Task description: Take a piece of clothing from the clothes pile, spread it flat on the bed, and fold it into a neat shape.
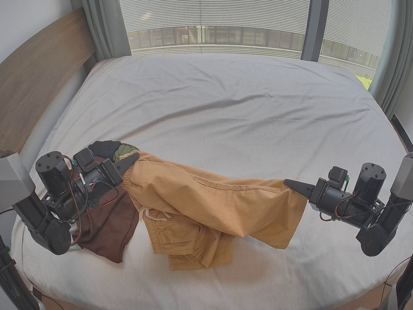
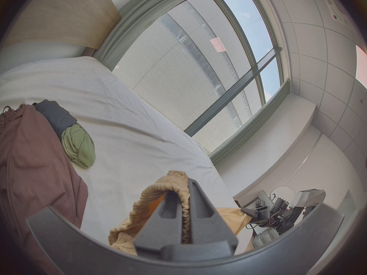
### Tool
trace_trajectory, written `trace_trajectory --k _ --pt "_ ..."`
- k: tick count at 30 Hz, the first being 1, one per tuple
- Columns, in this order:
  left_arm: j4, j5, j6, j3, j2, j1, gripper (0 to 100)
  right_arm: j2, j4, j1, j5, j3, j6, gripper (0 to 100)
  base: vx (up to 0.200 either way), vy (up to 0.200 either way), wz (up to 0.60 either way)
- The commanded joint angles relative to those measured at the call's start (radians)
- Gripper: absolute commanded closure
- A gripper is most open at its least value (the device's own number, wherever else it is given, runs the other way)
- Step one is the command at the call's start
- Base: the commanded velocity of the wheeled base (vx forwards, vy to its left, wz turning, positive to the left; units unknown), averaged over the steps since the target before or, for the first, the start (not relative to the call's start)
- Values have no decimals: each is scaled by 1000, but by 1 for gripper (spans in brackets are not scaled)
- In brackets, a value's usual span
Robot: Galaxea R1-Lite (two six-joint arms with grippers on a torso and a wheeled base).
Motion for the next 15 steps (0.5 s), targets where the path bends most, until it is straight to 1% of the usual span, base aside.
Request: trace_trajectory --k 1,4,7,13,15 --pt "0 -1 -1 2 -32 4 100 -43 0 -17 4 9 -16 100 0 0 0" --pt "0 -7 -12 8 -54 8 100 -45 0 -34 14 12 -54 100 0 0 0" --pt "0 -7 -37 8 -77 8 100 -48 0 -48 27 19 -71 100 0 0 0" --pt "0 -9 -64 9 -104 8 100 -75 2 -68 44 22 -79 100 0 0 0" --pt "0 -9 -70 8 -106 10 100 -103 2 -88 46 22 -79 100 0 0 0"
